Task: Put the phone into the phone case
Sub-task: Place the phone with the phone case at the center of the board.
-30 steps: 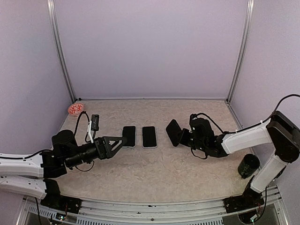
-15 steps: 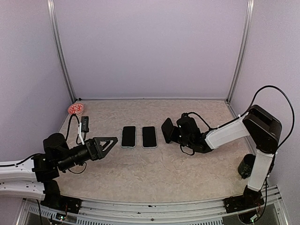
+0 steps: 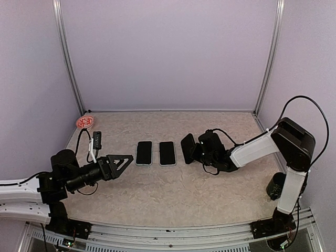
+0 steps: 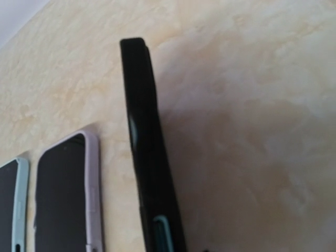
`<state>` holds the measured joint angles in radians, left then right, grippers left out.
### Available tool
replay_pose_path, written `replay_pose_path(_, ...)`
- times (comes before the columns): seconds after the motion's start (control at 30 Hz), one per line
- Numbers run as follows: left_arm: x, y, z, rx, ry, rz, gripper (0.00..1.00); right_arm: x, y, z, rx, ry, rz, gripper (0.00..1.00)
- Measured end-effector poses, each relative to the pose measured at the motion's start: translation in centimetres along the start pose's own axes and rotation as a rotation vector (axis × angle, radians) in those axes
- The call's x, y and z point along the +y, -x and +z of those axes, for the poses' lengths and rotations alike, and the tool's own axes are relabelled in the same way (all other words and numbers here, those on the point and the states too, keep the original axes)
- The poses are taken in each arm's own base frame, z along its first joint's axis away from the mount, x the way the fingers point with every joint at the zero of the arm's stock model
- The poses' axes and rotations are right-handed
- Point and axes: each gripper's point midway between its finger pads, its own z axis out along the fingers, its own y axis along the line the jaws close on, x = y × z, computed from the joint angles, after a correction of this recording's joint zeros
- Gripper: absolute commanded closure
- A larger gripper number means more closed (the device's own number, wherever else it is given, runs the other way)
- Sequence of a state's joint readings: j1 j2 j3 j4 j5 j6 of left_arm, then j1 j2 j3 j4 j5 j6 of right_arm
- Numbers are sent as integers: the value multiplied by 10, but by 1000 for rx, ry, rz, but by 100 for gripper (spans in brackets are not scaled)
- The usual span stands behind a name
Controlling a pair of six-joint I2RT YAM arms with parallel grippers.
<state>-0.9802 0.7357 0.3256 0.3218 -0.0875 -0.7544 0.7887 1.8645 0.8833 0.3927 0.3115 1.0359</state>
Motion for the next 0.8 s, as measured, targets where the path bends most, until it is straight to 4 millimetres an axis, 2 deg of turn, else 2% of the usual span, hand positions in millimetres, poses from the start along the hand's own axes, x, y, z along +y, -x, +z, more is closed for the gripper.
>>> replay_pose_path(0.47, 3, -4, 3, 12, 11, 1, 1, -11, -8, -1, 26, -30, -3, 72)
replay_pose_path(0.8, 5, -4, 5, 10, 14, 1, 1, -16, -12, -1, 41, -52, -6, 66)
